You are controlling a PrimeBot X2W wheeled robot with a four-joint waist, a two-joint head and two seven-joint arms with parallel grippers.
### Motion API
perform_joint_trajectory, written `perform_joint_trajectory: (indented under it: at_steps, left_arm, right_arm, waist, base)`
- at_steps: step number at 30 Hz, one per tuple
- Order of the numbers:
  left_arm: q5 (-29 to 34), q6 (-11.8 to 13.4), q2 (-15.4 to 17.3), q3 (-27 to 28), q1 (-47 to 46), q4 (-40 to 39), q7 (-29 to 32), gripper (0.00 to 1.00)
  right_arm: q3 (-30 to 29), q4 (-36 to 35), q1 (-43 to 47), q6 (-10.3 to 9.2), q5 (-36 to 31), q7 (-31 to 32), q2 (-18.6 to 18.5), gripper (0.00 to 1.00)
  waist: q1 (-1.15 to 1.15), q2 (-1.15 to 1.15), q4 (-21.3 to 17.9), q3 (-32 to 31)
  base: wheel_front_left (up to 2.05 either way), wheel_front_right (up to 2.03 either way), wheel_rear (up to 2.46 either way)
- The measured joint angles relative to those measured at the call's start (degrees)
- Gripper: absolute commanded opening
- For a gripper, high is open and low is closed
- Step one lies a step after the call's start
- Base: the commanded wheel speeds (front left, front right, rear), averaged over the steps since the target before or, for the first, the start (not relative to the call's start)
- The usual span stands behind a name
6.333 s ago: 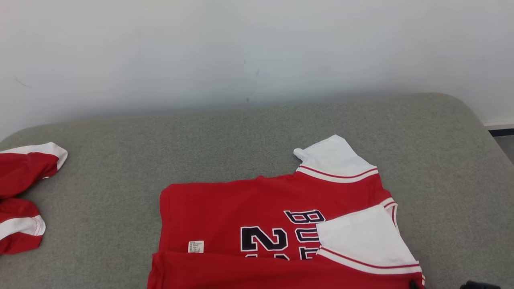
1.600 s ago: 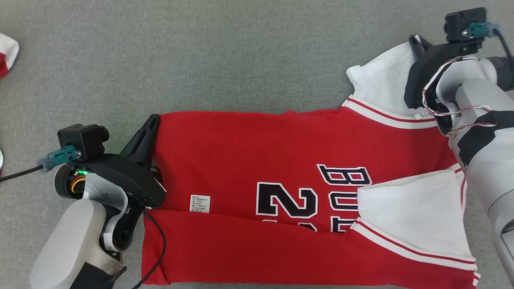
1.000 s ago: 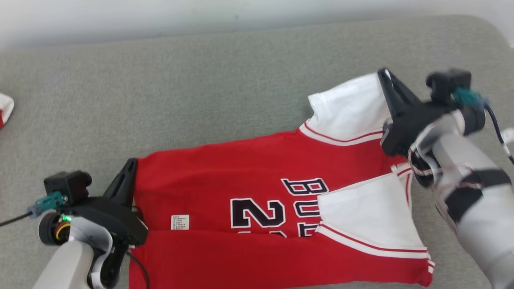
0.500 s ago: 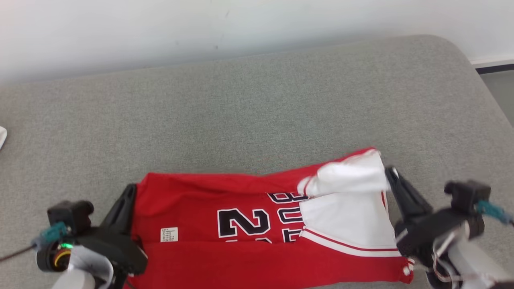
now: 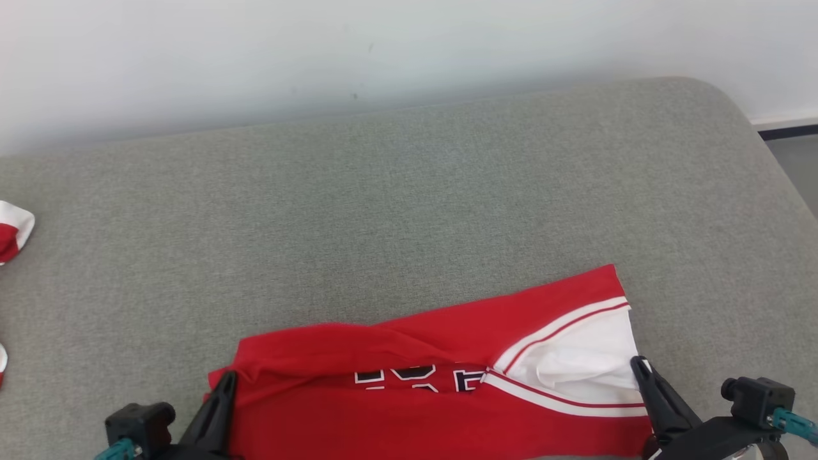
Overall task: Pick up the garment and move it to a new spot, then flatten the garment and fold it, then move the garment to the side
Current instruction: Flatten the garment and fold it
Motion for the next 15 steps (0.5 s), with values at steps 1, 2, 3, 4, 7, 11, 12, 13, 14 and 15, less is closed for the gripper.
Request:
perform_joint_trajectory:
  at_steps: [1,2,3,4,7,11,12,13,14,15]
  left_arm:
    - [-0.1,0.0,-0.1,-0.2,0.2,0.2,0.3,0.11]
    - [-0.1,0.0,-0.3,-0.2,0.3,0.2,-0.1,0.51]
    - [-0.1,0.0,-0.7,0.0,0.4,0.2,-1.1,1.00]
    - [-0.1,0.3,-0.9,0.3,0.4,0.3,-1.7,1.00]
    - [0.2,1.5,-1.2,0.9,0.8,0.2,-3.7,1.00]
    - [0.2,2.5,-1.8,2.5,2.1,-0.3,-6.3,1.00]
    - [0.2,2.8,-1.9,3.0,2.4,-0.4,-6.8,1.00]
    - [0.5,3.2,-2.1,3.4,2.7,-0.7,-7.4,1.00]
    - [1.0,3.7,-2.2,3.9,3.0,-0.9,-7.9,1.00]
    - [1.9,4.1,-2.1,4.3,3.3,-1.1,-8.2,1.00]
  right_arm:
    - [-0.8,-0.2,0.4,0.00,-0.7,0.4,0.5,1.00]
    - [-1.5,-0.6,0.6,0.00,-1.2,0.8,0.9,1.00]
    - [-2.4,-0.9,0.8,0.00,-1.6,1.0,1.2,1.00]
    - [-3.1,-1.5,0.9,0.00,-2.2,1.2,1.5,1.00]
    - [-4.8,-3.0,1.5,0.00,-2.9,1.8,2.0,1.00]
    - [-6.6,-4.8,2.3,0.00,-3.4,3.2,2.2,1.00]
    - [-7.1,-5.1,2.3,0.00,-3.7,3.6,2.1,1.00]
    - [-7.5,-5.3,2.3,0.00,-3.9,4.0,2.2,1.00]
    - [-8.0,-5.3,2.3,0.00,-4.3,4.5,2.1,1.00]
    - [-8.4,-4.9,2.1,0.00,-4.7,5.3,2.0,1.00]
  waist:
    - [0.00,0.00,0.2,-0.1]
    - [0.00,0.00,0.4,-0.3]
    - [0.01,0.00,0.6,-0.5]
    - [0.01,0.00,0.7,-0.7]
    - [0.00,0.00,1.1,-1.4]
    - [0.01,0.00,1.5,-2.4]
    - [0.01,0.00,1.6,-2.7]
    - [0.00,0.00,1.7,-3.0]
    - [0.01,0.00,1.8,-3.2]
    - [0.00,0.00,2.0,-3.4]
  base:
    - [0.00,0.00,0.00]
    - [0.00,0.00,0.00]
    - [0.00,0.00,0.00]
    - [0.00,0.00,0.00]
    - [0.00,0.00,0.00]
    - [0.00,0.00,0.00]
    - [0.00,0.00,0.00]
    - [0.00,0.00,0.00]
    - [0.00,0.00,0.00]
    - [0.00,0.00,0.00]
